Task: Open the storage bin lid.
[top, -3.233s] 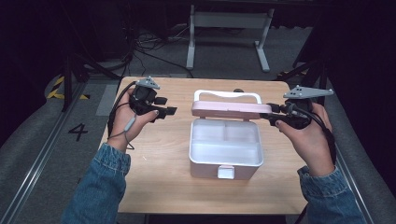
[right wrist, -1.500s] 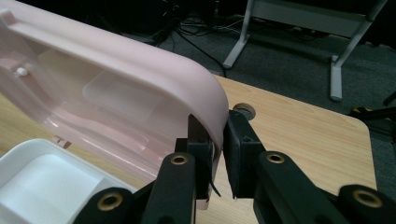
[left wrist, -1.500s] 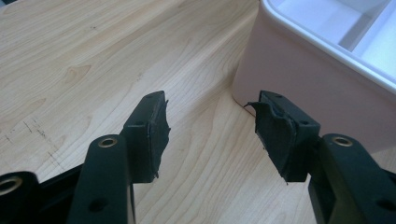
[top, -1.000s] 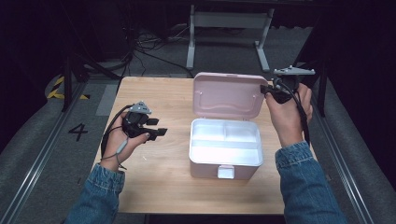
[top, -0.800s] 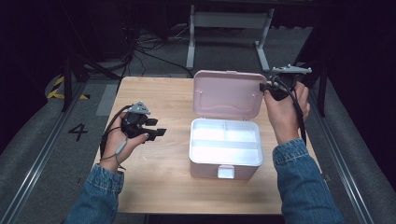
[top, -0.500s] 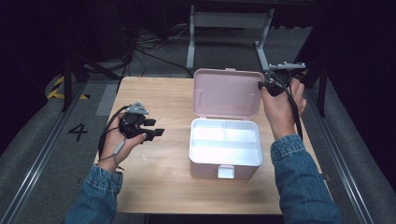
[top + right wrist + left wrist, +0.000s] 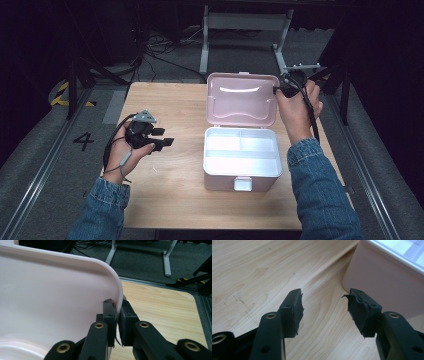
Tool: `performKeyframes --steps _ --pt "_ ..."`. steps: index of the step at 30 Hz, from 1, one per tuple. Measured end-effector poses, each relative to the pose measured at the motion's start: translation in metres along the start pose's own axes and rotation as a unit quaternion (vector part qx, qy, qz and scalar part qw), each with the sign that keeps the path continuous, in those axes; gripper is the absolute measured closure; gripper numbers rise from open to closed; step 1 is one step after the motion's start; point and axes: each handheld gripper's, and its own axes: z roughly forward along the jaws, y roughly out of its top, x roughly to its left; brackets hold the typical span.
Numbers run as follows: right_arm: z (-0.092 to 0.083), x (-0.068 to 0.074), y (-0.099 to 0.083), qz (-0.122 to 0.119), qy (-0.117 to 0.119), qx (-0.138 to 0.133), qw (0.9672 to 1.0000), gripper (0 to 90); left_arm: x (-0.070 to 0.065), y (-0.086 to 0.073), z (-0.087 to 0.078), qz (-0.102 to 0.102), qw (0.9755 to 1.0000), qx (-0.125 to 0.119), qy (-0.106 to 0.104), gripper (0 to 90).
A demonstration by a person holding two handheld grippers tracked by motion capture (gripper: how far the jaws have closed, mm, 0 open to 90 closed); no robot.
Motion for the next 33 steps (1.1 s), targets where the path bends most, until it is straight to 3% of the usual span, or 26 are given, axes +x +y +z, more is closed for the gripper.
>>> performKeyframes --steps 33 --pt "0.062 -0.008 -0.017 0.014 -0.003 0.064 0.9978 84.1 0.003 -0.003 -0.001 -0.004 1.0000 0.000 0.002 46.2"
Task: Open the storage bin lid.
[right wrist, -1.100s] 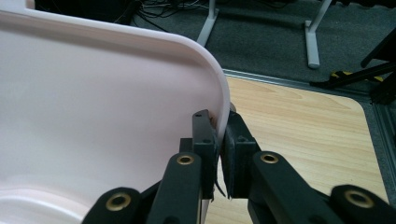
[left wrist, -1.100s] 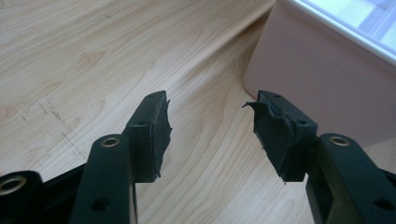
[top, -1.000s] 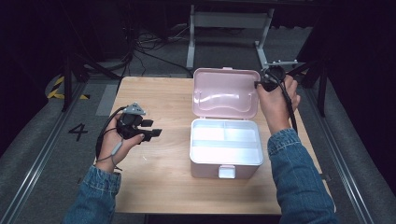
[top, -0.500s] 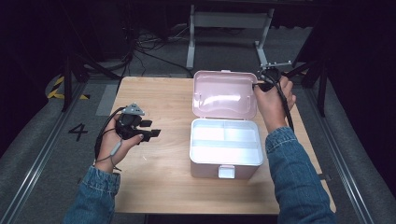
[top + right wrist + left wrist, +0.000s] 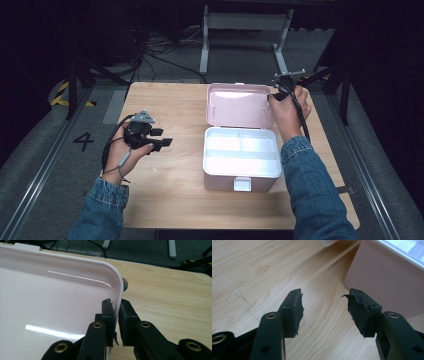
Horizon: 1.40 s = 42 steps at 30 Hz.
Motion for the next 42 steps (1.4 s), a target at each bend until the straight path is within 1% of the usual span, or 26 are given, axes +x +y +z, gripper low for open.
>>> performKeyframes --steps 1,2,3,4,6,7,9,12,15,19,21,22,25,28,31,34,37,40,42 --pt "0.004 -0.001 -0.002 0.000 0.000 0.004 1.0000 84.0 0.000 0.000 0.000 -0.003 1.0000 -0.003 -0.001 46.2" --pt "0.004 -0.001 -0.002 0.000 0.000 0.004 1.0000 84.0 0.000 0.000 0.000 -0.003 1.0000 -0.003 -0.001 46.2" --pt "0.006 -0.001 -0.002 0.004 0.003 0.008 1.0000 84.0 0.000 0.000 -0.001 -0.005 1.0000 -0.002 -0.002 46.2" --pt "0.009 -0.002 -0.004 0.004 0.004 0.014 0.9999 83.9 0.001 0.000 -0.001 -0.001 1.0000 -0.004 0.000 46.2" --pt "0.011 -0.002 -0.004 0.005 0.004 0.016 0.9998 83.8 0.001 0.001 -0.001 0.000 1.0000 -0.003 0.000 46.2" --pt "0.012 -0.002 -0.004 0.003 0.003 0.020 0.9998 83.8 0.000 0.001 0.000 -0.002 1.0000 -0.002 -0.002 46.2" --pt "0.016 -0.002 -0.006 0.002 0.003 0.030 0.9995 83.6 0.000 0.001 0.000 0.000 1.0000 0.000 -0.002 46.2" --pt "0.018 -0.002 -0.006 0.004 0.006 0.033 0.9994 83.5 0.001 0.001 0.000 0.000 1.0000 -0.001 -0.003 46.2" --pt "0.020 -0.003 -0.008 0.006 0.008 0.035 0.9993 83.3 0.000 0.001 0.000 -0.005 1.0000 -0.002 -0.003 46.2" --pt "0.023 -0.003 -0.009 0.008 0.010 0.043 0.9990 83.2 0.001 0.001 0.000 0.000 1.0000 -0.001 -0.002 46.2" --pt "0.024 -0.004 -0.010 0.008 0.011 0.046 0.9988 83.1 0.001 0.001 0.000 0.000 1.0000 -0.001 -0.003 46.2" --pt "0.024 -0.004 -0.010 0.009 0.011 0.047 0.9988 83.0 0.001 0.001 0.000 -0.004 1.0000 -0.002 -0.003 46.2" --pt "0.026 -0.005 -0.011 0.008 0.014 0.051 0.9986 82.8 0.001 0.001 0.000 -0.001 1.0000 -0.001 -0.002 46.2" --pt "0.028 -0.005 -0.011 0.009 0.016 0.055 0.9983 82.6 0.001 0.001 0.000 -0.004 1.0000 -0.001 -0.003 46.2" --pt "0.029 -0.005 -0.012 0.007 0.015 0.059 0.9981 82.3 0.001 0.001 0.000 -0.001 1.0000 0.000 -0.003 46.2" --pt "0.030 -0.007 -0.012 0.010 0.022 0.060 0.9979 82.0 0.001 0.001 0.000 -0.003 1.0000 -0.003 -0.002 46.2" --pt "0.030 -0.008 -0.013 0.014 0.025 0.063 0.9976 81.7 0.001 0.001 0.000 -0.001 1.0000 -0.002 -0.002 46.2" --pt "0.031 -0.008 -0.013 0.011 0.026 0.066 0.9974 81.1 0.001 0.001 0.000 -0.001 1.0000 -0.002 -0.003 46.2" --pt "0.031 -0.008 -0.013 0.006 0.024 0.065 0.9976 79.2 0.001 0.002 0.000 -0.001 1.0000 -0.001 -0.003 46.2"
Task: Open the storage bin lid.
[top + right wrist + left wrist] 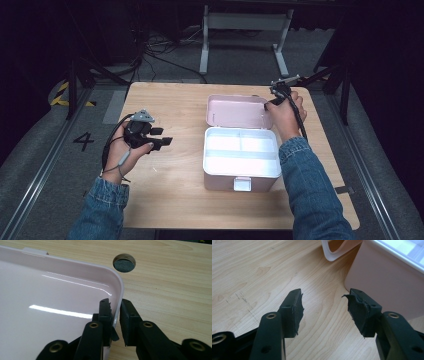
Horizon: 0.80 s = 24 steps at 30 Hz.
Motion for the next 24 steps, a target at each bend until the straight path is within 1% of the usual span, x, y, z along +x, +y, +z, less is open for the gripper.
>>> performKeyframes --steps 2,3,4,5,6,8,9,10,11,13,14,15,16,19,20,24 --pt "0.000 -0.001 0.000 -0.003 -0.006 -0.001 1.0000 74.3 0.001 0.000 0.000 0.001 1.0000 -0.004 0.002 46.2" --pt "0.000 -0.001 0.000 -0.004 -0.009 -0.002 1.0000 71.6 0.000 0.000 0.001 -0.003 1.0000 -0.004 0.000 46.2" --pt "0.000 -0.002 -0.001 -0.002 -0.008 -0.004 1.0000 69.5 0.001 0.001 0.001 0.000 1.0000 -0.005 0.001 46.3" --pt "0.000 -0.003 -0.001 -0.002 -0.009 -0.005 0.9999 67.3 0.001 0.001 0.002 0.002 1.0000 -0.001 -0.001 46.3" --pt "-0.001 -0.003 -0.001 0.001 -0.010 -0.006 0.9999 64.5 0.000 0.001 0.003 -0.002 1.0000 -0.004 0.000 46.3" --pt "-0.002 -0.005 -0.001 0.001 -0.013 -0.010 0.9999 61.8 0.001 0.001 0.003 0.000 1.0000 -0.002 0.000 46.3" --pt "-0.005 -0.006 -0.001 0.003 -0.014 -0.015 0.9998 58.9 0.001 0.000 0.003 -0.002 1.0000 0.000 -0.001 46.3" --pt "-0.005 -0.006 -0.001 0.003 -0.014 -0.015 0.9998 58.9 0.001 0.000 0.003 -0.002 1.0000 0.000 -0.001 46.3" --pt "-0.008 -0.007 -0.001 0.005 -0.014 -0.022 0.9997 57.6 0.001 0.000 0.002 -0.001 1.0000 0.002 -0.002 46.3" --pt "-0.016 -0.009 0.001 0.006 -0.008 -0.041 0.9991 54.7 0.001 -0.001 0.001 -0.003 1.0000 0.000 0.000 46.3" --pt "-0.020 -0.009 0.001 0.005 -0.009 -0.044 0.9990 54.0 0.002 -0.001 0.000 0.001 1.0000 0.002 0.003 46.3" --pt "-0.024 -0.010 0.002 0.002 -0.009 -0.045 0.9990 53.9 0.001 -0.001 0.000 -0.004 1.0000 0.003 0.002 46.3" --pt "-0.027 -0.010 0.002 -0.001 -0.008 -0.047 0.9989 53.7 0.000 -0.002 -0.001 -0.002 1.0000 0.003 0.002 46.3" --pt "-0.042 -0.012 0.001 -0.011 0.001 -0.063 0.9980 53.6 0.000 -0.005 -0.004 -0.001 0.9999 0.001 0.011 46.3" --pt "-0.046 -0.012 0.000 -0.013 0.004 -0.067 0.9977 53.4 0.000 -0.006 -0.006 -0.007 0.9999 0.003 0.009 46.3" --pt "-0.068 -0.015 -0.004 -0.030 0.013 -0.080 0.9962 52.7 -0.001 -0.011 -0.011 -0.010 0.9998 0.005 0.016 46.1"
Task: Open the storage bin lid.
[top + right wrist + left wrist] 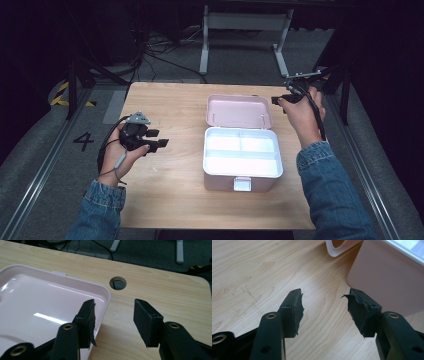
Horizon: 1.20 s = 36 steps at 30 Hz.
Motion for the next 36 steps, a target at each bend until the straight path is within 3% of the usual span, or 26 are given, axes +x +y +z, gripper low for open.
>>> performKeyframes --steps 2,4,5,6,15,21,24,25,27,28,29,32,36 --pt "-0.012 -0.004 -0.002 -0.002 0.011 -0.011 0.9999 52.4 -0.001 -0.002 -0.002 -0.007 1.0000 0.001 0.003 46.0" --pt "-0.032 -0.011 -0.009 -0.005 0.021 -0.025 0.9995 51.6 0.001 -0.004 -0.005 -0.002 0.9999 0.003 0.009 45.8" --pt "-0.032 -0.011 -0.009 -0.005 0.021 -0.025 0.9995 51.6 0.000 -0.005 -0.005 -0.009 0.9999 0.002 0.010 45.8" --pt "-0.045 -0.017 -0.016 -0.004 0.028 -0.031 0.9991 50.8 0.002 -0.008 -0.007 -0.012 0.9999 0.006 0.010 45.6" --pt "-0.079 -0.044 -0.049 -0.009 0.035 -0.036 0.9987 49.2 0.007 -0.017 -0.014 -0.019 0.9992 0.021 0.029 45.2" --pt "-0.093 -0.058 -0.074 -0.017 0.050 -0.037 0.9979 48.0 0.009 -0.023 -0.017 -0.016 0.9990 0.024 0.035 45.1" --pt "-0.099 -0.065 -0.087 -0.021 0.050 -0.034 0.9979 46.9 0.011 -0.024 -0.019 -0.018 0.9987 0.030 0.037 43.9" --pt "-0.100 -0.067 -0.090 -0.023 0.050 -0.032 0.9980 46.8 0.010 -0.026 -0.019 -0.029 0.9987 0.024 0.035 42.8" --pt "-0.105 -0.070 -0.098 -0.026 0.053 -0.033 0.9977 46.7 0.013 -0.027 -0.019 -0.021 0.9986 0.026 0.042 41.3" --pt "-0.106 -0.072 -0.102 -0.029 0.053 -0.035 0.9975 46.5 0.013 -0.029 -0.019 -0.032 0.9983 0.026 0.040 40.6" --pt "-0.108 -0.073 -0.106 -0.030 0.057 -0.033 0.9974 46.0 0.014 -0.029 -0.019 -0.028 0.9984 0.029 0.041 40.2" --pt "-0.109 -0.074 -0.117 -0.044 0.066 -0.019 0.9966 45.2 0.015 -0.031 -0.018 -0.031 0.9980 0.029 0.048 38.7" --pt "-0.106 -0.074 -0.133 -0.068 0.074 -0.007 0.9949 43.3 0.014 -0.033 -0.016 -0.030 0.9971 0.047 0.051 33.2"
